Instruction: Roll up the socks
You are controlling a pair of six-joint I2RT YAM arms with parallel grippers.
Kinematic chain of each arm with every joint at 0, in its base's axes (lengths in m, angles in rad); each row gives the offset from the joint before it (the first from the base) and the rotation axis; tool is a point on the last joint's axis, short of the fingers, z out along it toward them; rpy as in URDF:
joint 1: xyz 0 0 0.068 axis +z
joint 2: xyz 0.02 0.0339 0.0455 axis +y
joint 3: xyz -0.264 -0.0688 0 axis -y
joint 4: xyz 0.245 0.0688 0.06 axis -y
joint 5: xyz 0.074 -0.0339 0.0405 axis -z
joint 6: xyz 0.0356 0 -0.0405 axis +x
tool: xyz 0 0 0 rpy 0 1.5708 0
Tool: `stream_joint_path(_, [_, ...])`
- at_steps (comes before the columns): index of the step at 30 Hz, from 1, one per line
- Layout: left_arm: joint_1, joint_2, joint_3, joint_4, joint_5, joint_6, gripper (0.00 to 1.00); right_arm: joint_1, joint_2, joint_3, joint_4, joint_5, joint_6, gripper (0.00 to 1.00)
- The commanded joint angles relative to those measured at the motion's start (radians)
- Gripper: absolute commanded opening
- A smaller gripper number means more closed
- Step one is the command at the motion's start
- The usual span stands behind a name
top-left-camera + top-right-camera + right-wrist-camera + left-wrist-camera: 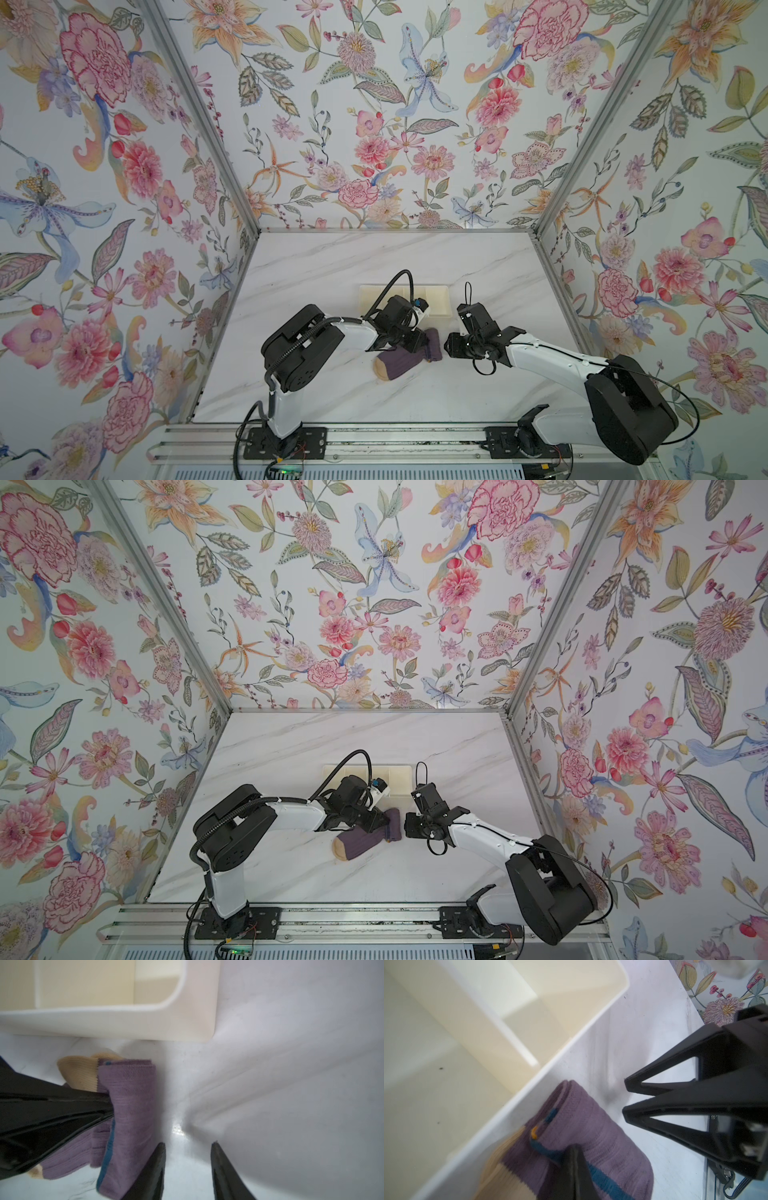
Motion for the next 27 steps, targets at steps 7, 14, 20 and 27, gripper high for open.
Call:
stream_joint_path(7, [-0.016, 0.033, 0.007, -0.084, -0.03, 0.016, 0.0, 0.01, 0.06, 0.012, 0.056, -0.009, -0.029, 0.38])
stream_joint_path(14, [-0.018, 0.022, 0.013, -0.11, -0.04, 0.024, 0.0, 0.035, 0.105, 0.035, 0.077, -0.029, -0.037, 0.38])
stream_joint_path(20, [-0.019, 0.012, 0.018, -0.137, -0.051, 0.037, 0.0, 0.05, 0.11, 0.042, 0.079, -0.03, -0.036, 0.38])
stream_joint_path(27, [-0.02, -0.002, 0.028, -0.153, -0.054, 0.041, 0.0, 0.054, 0.082, 0.03, 0.113, -0.049, -0.026, 0.38])
